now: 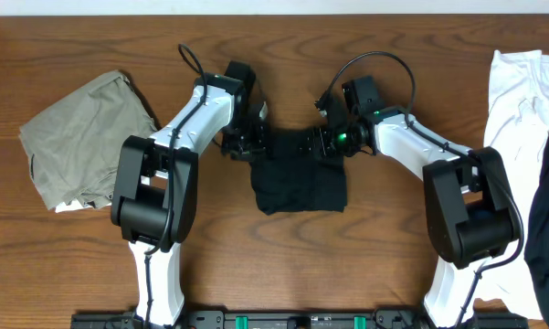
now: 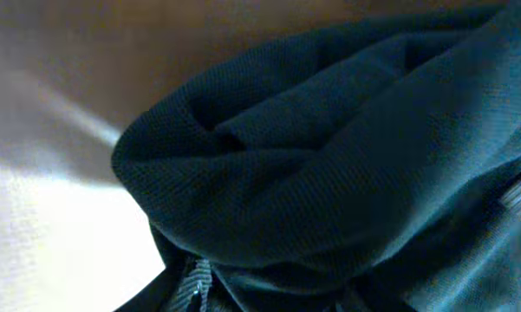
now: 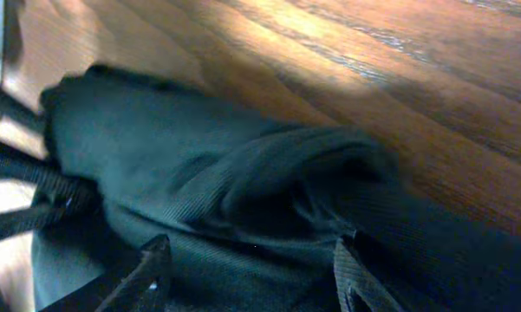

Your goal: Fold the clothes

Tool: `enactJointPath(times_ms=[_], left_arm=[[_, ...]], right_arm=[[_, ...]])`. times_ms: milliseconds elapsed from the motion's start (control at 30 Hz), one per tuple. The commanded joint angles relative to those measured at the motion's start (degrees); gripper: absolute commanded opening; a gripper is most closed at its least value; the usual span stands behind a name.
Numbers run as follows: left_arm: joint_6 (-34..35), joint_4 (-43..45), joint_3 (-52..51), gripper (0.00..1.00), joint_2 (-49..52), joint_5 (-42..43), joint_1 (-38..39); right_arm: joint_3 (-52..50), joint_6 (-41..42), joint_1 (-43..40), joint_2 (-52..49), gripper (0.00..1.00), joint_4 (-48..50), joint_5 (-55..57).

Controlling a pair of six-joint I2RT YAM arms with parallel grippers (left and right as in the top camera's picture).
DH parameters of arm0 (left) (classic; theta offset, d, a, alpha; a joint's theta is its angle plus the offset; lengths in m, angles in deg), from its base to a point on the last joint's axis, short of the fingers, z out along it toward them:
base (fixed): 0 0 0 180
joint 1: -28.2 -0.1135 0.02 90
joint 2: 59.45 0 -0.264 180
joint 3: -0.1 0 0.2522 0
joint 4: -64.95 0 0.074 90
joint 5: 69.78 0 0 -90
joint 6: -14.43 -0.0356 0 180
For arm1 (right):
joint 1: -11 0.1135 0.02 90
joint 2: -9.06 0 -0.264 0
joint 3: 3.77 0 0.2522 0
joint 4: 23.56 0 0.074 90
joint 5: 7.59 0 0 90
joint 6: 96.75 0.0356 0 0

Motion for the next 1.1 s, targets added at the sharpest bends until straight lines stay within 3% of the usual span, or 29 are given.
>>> enactJointPath(times_ms=[0, 267, 533, 733, 833, 1067], left_arm=[[2.73, -6.93, -4.61, 0.41, 3.87, -11.89, -2.25], [2.62, -12.35, -4.55, 0.41, 1.86, -7.48, -2.19], [2.45, -12.13, -4.35, 0.43, -11.80, -7.61, -2.19], [2.45, -10.10, -4.35, 0.61, -21.57, -8.92, -2.21], [2.47, -6.86, -4.35, 0.66, -23.17, -11.93, -2.21], [-0.59, 0.15, -4.44, 0.66, -20.57, -11.15, -2.08]], right_arm=[[-2.62, -0.98, -6.58, -3.06, 0.62, -2.08, 22.45], [3.80, -1.92, -10.12, 6.47, 0.65, -10.32, 22.43], [6.51, -2.78, -6.05, 23.67, 0.64, -22.62, 21.05], [6.34, -2.73, -0.11, 27.08, 0.64, -30.08, 16.11], [4.28, -2.58, 3.52, 26.75, 0.64, -29.88, 15.74], [-5.86, 3.39, 10.67, 26.10, 0.64, -20.31, 13.38]])
